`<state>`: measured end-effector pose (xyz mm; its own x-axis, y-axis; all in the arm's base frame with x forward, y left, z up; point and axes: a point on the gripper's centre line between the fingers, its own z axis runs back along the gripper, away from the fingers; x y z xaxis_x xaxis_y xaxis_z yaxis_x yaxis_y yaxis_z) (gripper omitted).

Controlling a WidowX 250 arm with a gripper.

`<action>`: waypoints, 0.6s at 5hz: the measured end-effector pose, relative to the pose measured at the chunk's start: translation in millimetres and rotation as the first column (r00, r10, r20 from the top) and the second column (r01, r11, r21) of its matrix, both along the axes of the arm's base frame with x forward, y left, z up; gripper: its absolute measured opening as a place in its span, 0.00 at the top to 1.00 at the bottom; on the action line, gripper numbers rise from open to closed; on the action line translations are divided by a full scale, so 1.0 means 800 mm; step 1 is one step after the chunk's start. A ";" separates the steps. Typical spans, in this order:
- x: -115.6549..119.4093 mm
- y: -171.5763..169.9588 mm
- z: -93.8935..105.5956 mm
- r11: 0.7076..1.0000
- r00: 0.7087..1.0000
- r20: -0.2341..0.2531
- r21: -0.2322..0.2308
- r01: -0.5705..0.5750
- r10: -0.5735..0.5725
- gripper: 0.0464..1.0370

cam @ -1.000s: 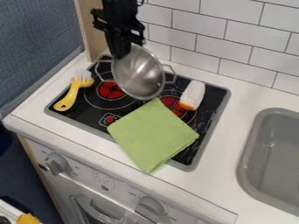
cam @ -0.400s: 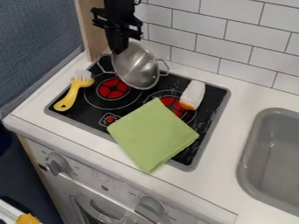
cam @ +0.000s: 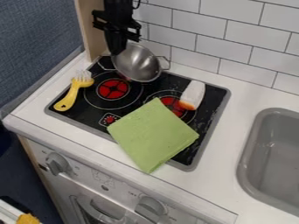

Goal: Move the silver pot to the upper left corner of the stove

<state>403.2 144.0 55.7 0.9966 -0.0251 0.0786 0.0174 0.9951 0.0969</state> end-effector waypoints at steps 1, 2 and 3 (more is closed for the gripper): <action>0.000 -0.001 0.000 1.000 1.000 -0.002 0.002 0.021 -0.021 0.80; -0.001 -0.002 0.000 0.999 0.999 -0.006 -0.007 0.033 -0.033 0.53; -0.006 -0.010 0.011 0.999 0.999 0.003 -0.029 0.045 -0.045 0.23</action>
<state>398.2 136.2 64.5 0.9943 -0.0677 0.0819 0.0622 0.9958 0.0676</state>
